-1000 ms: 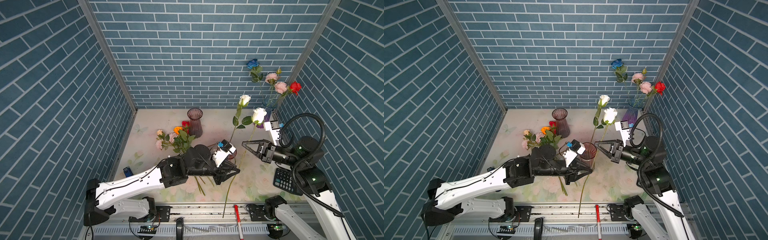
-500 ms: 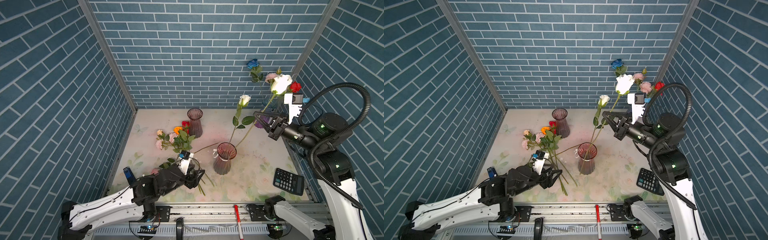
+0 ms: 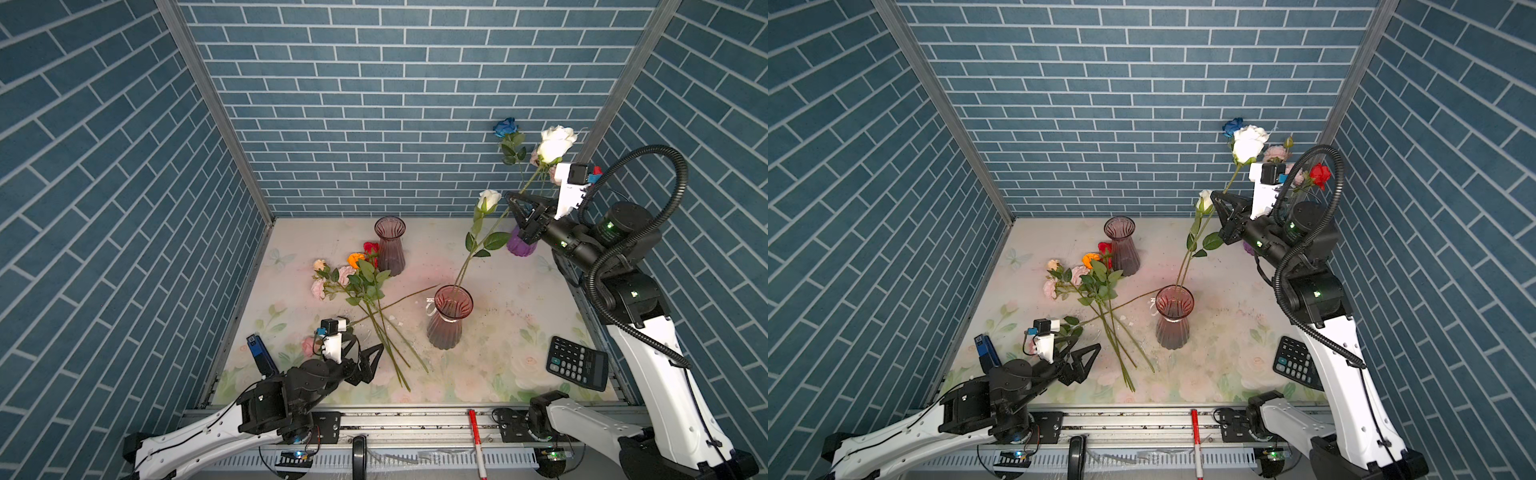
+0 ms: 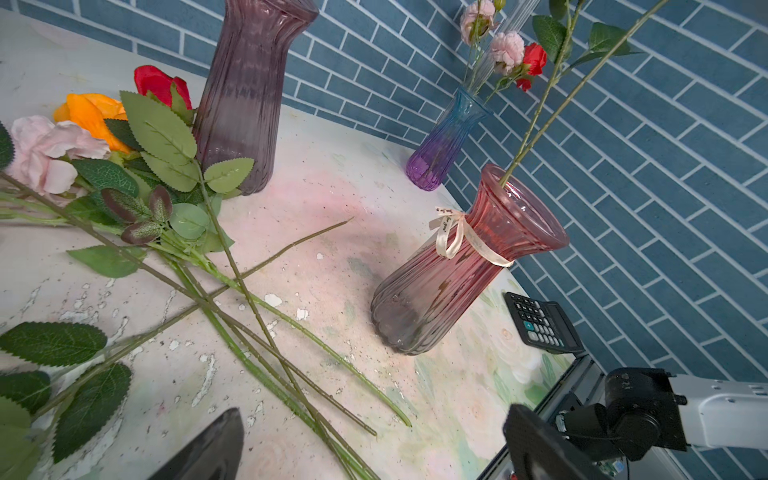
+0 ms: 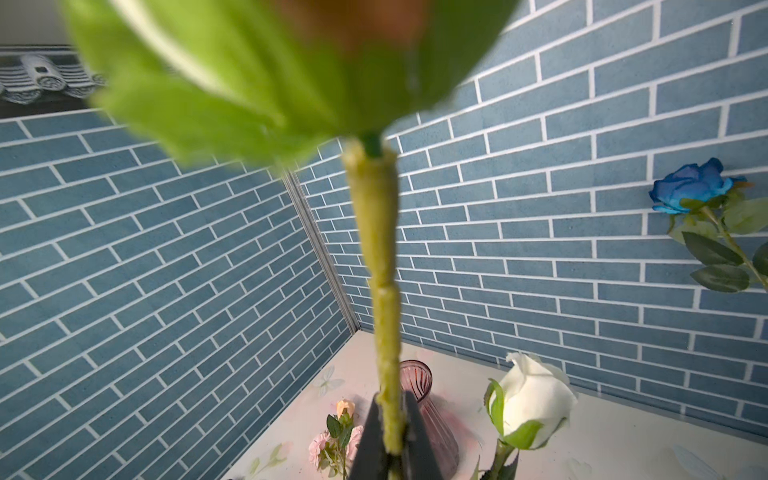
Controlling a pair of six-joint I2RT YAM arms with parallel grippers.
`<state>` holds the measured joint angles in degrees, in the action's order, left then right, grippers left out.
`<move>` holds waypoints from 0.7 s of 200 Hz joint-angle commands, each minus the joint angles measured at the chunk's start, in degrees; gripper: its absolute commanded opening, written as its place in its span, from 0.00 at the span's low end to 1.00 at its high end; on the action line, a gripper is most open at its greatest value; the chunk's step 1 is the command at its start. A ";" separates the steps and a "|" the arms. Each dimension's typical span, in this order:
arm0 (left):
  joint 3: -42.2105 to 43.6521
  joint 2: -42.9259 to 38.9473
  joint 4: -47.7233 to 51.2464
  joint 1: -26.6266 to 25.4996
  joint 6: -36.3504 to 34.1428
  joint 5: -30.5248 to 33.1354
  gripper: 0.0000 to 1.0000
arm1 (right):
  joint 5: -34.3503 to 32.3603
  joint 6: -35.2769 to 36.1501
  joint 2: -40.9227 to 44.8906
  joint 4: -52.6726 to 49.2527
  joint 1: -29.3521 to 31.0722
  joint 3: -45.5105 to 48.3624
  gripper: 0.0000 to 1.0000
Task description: Arrange the flowers into the vase
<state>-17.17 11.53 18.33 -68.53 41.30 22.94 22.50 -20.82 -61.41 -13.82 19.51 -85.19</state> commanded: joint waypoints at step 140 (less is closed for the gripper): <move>2.22 -3.29 1.27 0.30 3.02 4.23 1.00 | 6.01 20.29 -5.11 -20.20 11.60 -4.53 0.00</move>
<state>-14.52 7.73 19.62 -68.53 44.38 26.61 31.33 -4.73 -64.73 -30.04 28.56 -89.25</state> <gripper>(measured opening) 0.996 0.060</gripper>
